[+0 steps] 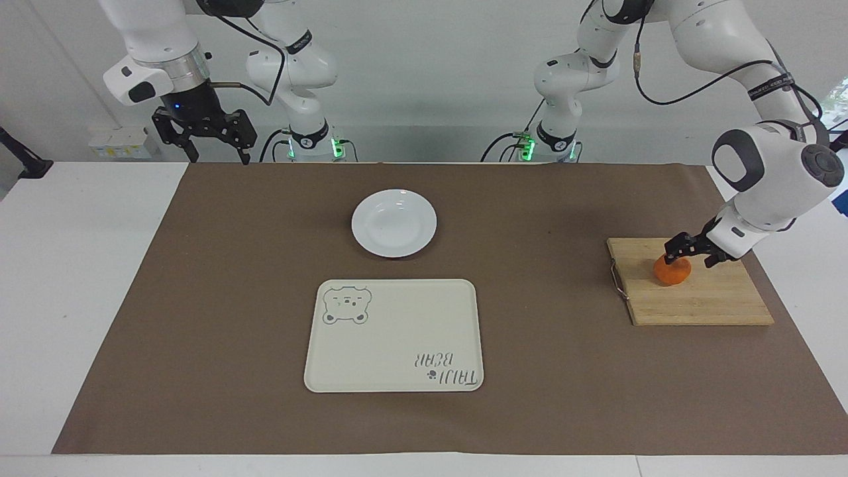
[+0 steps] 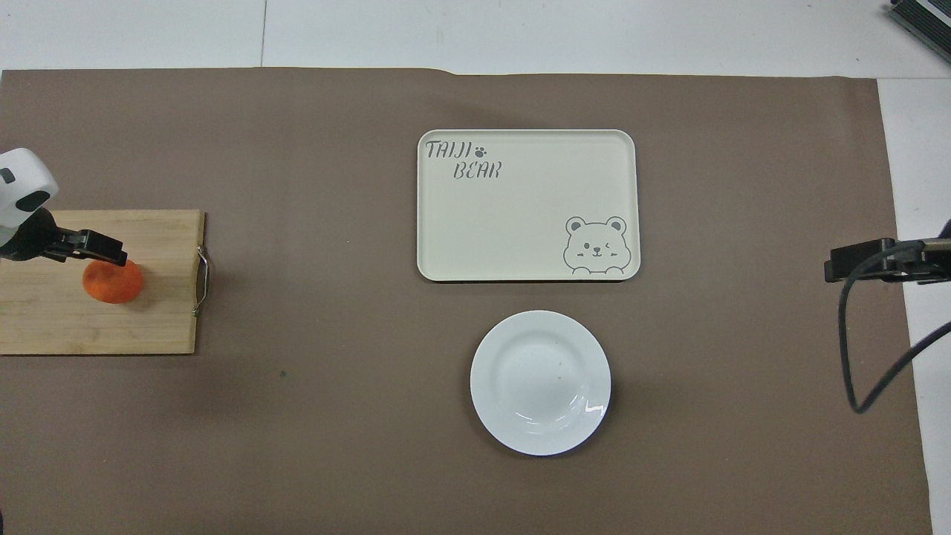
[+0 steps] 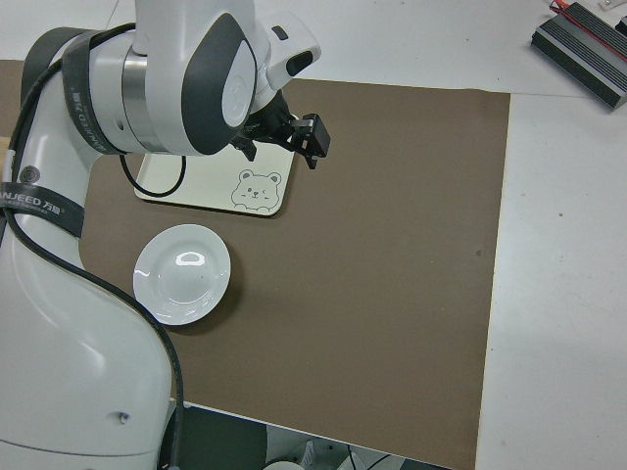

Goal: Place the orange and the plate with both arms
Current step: 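Lower the left gripper onto the orange and close it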

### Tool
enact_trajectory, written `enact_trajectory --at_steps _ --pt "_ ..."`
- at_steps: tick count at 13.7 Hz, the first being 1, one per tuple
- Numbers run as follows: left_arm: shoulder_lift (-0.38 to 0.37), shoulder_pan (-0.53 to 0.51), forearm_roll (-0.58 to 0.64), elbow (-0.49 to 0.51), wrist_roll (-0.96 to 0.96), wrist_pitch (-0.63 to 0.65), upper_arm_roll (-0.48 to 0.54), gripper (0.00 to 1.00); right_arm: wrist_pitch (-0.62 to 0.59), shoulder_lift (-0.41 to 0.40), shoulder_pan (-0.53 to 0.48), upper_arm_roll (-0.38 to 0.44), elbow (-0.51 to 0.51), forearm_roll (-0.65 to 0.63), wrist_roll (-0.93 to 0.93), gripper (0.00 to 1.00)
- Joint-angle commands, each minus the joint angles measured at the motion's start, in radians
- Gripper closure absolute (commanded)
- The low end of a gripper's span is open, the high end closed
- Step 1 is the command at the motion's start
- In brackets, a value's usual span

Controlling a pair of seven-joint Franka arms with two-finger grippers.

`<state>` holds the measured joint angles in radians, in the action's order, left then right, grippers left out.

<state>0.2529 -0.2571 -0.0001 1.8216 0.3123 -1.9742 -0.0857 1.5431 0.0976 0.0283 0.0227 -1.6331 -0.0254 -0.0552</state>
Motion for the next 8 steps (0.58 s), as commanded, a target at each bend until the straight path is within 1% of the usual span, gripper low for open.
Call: enact_trajectory --at_steps 1,4,7,8 --pt "0.009 -0.025 0.015 0.053 0.013 -0.06 -0.008 0.0 -0.006 0.019 -0.011 -0.007 -0.017 -0.011 0.008 0.0" --pt "0.028 -0.034 0.015 0.09 0.013 -0.119 -0.008 0.0 -0.006 0.019 -0.011 -0.009 -0.017 -0.011 0.008 0.0" --pt "0.051 -0.045 0.015 0.107 0.013 -0.147 -0.008 0.0 -0.006 0.019 -0.011 -0.009 -0.017 -0.011 0.008 0.0" --pt "0.051 -0.047 0.015 0.107 0.013 -0.138 -0.008 0.48 -0.006 0.019 -0.011 -0.009 -0.016 -0.011 0.008 0.0"
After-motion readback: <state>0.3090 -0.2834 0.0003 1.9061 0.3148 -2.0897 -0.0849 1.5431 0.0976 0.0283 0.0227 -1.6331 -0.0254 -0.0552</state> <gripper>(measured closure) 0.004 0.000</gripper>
